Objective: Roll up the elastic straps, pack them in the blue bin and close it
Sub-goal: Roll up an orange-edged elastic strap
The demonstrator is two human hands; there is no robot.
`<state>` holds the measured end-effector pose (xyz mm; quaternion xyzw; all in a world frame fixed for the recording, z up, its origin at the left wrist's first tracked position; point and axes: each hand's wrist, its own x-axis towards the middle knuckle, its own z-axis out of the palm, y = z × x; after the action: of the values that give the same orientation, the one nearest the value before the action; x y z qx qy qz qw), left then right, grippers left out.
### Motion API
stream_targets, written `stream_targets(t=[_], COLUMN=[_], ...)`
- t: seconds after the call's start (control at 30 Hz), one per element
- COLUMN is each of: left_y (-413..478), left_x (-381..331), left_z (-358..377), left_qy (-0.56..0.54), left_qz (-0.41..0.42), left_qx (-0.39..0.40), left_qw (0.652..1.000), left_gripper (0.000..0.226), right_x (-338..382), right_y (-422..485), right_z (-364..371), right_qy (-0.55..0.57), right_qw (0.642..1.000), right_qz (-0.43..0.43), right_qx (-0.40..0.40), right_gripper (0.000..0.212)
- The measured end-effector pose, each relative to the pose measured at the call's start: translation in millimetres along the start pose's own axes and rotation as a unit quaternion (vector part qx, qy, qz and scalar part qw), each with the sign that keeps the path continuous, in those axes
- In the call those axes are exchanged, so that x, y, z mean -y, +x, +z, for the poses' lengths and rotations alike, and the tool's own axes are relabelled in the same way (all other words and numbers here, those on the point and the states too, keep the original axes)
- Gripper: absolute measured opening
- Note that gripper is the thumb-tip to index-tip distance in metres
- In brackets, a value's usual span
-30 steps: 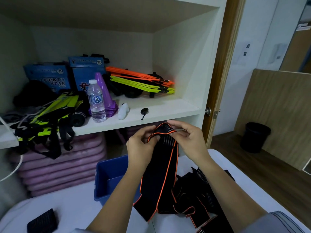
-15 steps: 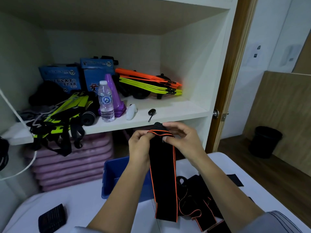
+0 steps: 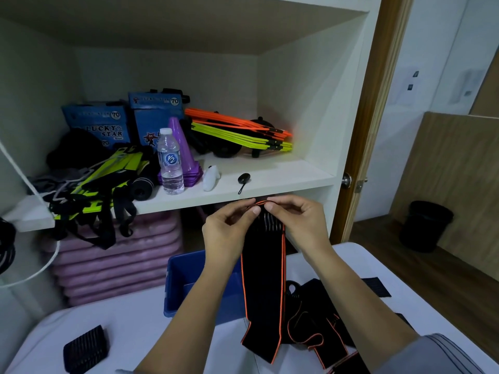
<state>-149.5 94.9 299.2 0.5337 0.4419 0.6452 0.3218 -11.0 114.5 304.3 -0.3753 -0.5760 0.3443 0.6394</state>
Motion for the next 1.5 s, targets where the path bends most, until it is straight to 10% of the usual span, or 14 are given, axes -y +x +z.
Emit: stream_targets(t=[0.6, 0.93, 1.2, 1.5], left_y=[4, 8, 1, -1], left_x=[0, -1, 9, 25], left_z=[5, 11, -3, -1], left_qy=[-0.019, -0.012, -0.003, 0.070], left_qz=[0.032, 0.037, 0.026, 0.041], left_qx=[-0.060, -0.153, -0.034, -0.064], left_qw=[0.998, 0.987, 0.999, 0.995], left_gripper=[0.016, 0.005, 0.026, 0.006], right_x=[12, 8, 13, -3], right_y=[5, -3, 1, -4], right_z=[15, 13, 28, 24], right_qy=[-0.021, -0.016, -0.064, -0.037], right_qw=[0.995, 0.999, 0.984, 0.997], right_qz=[-0.057, -0.050, -0.121, -0.035], right_qx=[-0.077, 0.006, -0.110, 0.052], right_gripper=[0.019, 0.015, 0.005, 0.034])
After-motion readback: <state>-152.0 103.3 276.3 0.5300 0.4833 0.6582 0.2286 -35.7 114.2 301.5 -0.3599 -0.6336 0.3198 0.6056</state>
